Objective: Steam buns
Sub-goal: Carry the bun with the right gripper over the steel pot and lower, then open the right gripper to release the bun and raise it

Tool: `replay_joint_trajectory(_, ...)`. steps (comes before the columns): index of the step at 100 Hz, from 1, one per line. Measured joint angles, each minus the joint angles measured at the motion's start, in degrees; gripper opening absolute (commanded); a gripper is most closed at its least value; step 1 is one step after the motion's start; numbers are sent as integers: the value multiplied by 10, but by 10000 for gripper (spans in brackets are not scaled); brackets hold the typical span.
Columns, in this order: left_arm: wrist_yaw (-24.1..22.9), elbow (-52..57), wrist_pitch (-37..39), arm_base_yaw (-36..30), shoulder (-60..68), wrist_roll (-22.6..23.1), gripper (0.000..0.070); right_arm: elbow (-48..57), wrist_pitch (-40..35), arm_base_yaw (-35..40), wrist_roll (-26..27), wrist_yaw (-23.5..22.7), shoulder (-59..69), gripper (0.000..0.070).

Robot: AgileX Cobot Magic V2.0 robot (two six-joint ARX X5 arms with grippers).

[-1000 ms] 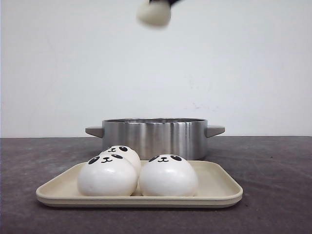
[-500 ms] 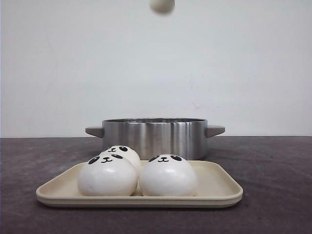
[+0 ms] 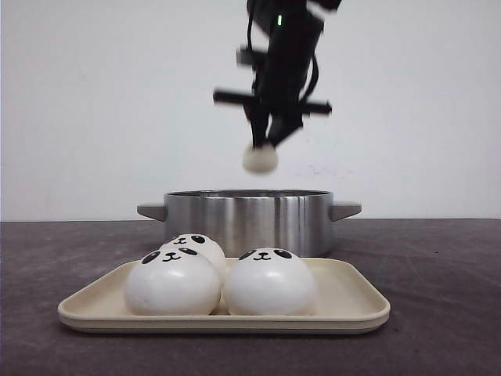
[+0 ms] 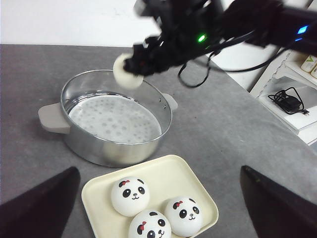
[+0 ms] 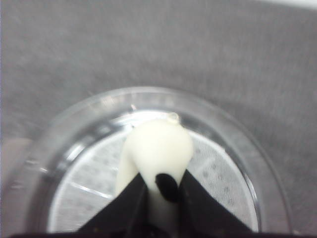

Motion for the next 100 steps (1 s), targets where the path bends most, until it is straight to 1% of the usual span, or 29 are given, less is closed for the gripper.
replay_joint_trajectory(17,0,0,-11,0,0,0,628,0,-12,-10,20,-19,42,6)
replay_joint_trajectory(48,-1,0,-22,0,0,7,628,0,-3,-20,33,-15,48,12)
replay_joint_trajectory(52,-1,0,-22,0,0,7,628,0,-5,-20,33,-17,48,43)
replay_joint_trajectory(55,-1,0,-22,0,0,9,628,0,-11,-21,33,-18,48,98)
replay_joint_trajectory(56,-1,0,-22,0,0,9,628,0,-13,-21,33,-18,48,132)
replay_joint_trajectory(57,-1,0,-22,0,0,9,628,0,-16,-21,33,-18,48,144)
replay_joint_trajectory(61,-1,0,-22,0,0,11,628,0,-27,-21,33,-18,48,234)
replay_joint_trajectory(66,-1,0,-22,0,0,11,628,0,-37,-21,33,-17,48,306)
replay_joint_trajectory(73,-1,0,-22,0,0,11,628,0,-39,-21,34,-17,48,351)
replay_joint_trajectory(85,-1,0,-22,0,0,11,628,0,-40,-21,37,-17,48,387)
replay_joint_trajectory(94,-1,0,-22,0,0,11,628,0,-42,-21,37,-17,48,446)
replay_joint_trajectory(100,-1,0,-22,0,0,11,628,0,-42,-21,37,-17,48,452)
